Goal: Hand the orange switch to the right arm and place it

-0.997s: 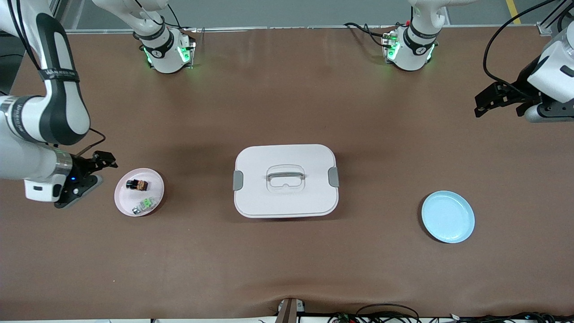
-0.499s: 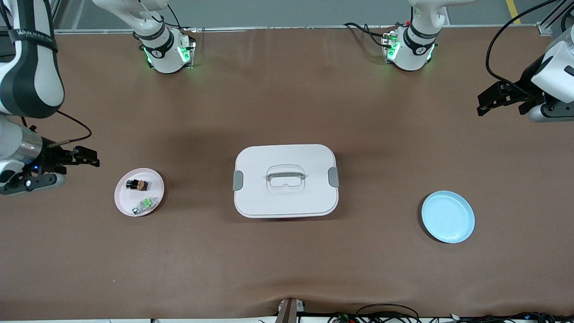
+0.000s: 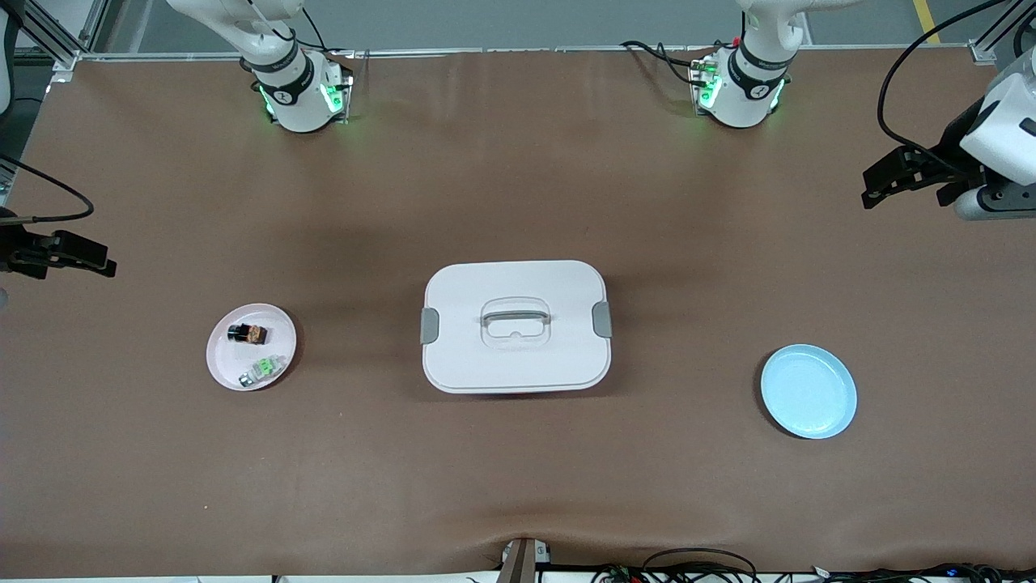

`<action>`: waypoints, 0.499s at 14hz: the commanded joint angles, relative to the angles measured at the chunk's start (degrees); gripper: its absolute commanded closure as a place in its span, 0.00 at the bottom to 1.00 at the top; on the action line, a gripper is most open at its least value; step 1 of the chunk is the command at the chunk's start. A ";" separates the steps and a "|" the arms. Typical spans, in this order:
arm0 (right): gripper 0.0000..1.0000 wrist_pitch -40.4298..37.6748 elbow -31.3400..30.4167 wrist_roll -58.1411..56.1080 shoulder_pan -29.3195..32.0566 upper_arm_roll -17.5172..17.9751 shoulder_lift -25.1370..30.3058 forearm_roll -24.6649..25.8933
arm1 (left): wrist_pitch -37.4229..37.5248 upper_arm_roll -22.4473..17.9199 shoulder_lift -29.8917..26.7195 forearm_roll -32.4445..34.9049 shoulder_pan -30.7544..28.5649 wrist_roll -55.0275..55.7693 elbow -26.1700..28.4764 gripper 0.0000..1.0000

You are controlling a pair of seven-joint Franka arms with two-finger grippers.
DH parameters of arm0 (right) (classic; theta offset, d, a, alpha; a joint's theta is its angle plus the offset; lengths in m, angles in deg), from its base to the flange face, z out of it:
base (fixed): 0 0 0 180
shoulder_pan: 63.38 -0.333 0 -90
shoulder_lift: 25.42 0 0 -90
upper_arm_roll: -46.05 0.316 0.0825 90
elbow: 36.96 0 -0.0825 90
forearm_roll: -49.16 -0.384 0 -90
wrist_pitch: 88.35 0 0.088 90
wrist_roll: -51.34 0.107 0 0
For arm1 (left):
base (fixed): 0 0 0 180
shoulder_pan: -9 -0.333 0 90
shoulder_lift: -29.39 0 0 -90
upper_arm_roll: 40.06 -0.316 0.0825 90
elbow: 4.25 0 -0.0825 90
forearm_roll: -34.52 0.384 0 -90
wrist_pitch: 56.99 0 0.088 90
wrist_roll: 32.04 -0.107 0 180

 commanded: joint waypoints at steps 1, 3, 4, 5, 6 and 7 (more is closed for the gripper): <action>0.00 -0.96 2.63 1.34 0.56 0.65 -0.88 -0.25 | 1.02 -0.11 -0.67 -0.31 -0.29 -1.05 -0.28 0.00; 0.00 -0.96 2.64 1.42 0.39 0.73 -0.36 -0.35 | 1.02 -0.11 -0.67 -0.31 -0.29 -1.05 -0.10 0.00; 0.00 -0.96 2.81 0.99 0.39 0.91 -0.18 -0.08 | 1.02 -0.11 -0.67 -0.31 -0.29 -1.05 -0.10 0.00; 0.00 -1.14 2.99 0.98 0.30 0.91 0.26 0.18 | 1.02 -0.11 -0.67 -0.31 -0.29 -1.05 -0.10 0.00; 0.00 -2.97 3.77 0.90 0.30 0.91 0.61 0.18 | 1.02 -0.11 -0.76 -0.31 -0.38 -1.05 -0.10 0.00; 0.00 -5.16 4.65 0.90 0.47 0.73 0.61 0.01 | 1.02 -0.28 -0.76 -0.31 -0.38 -1.05 -0.10 0.00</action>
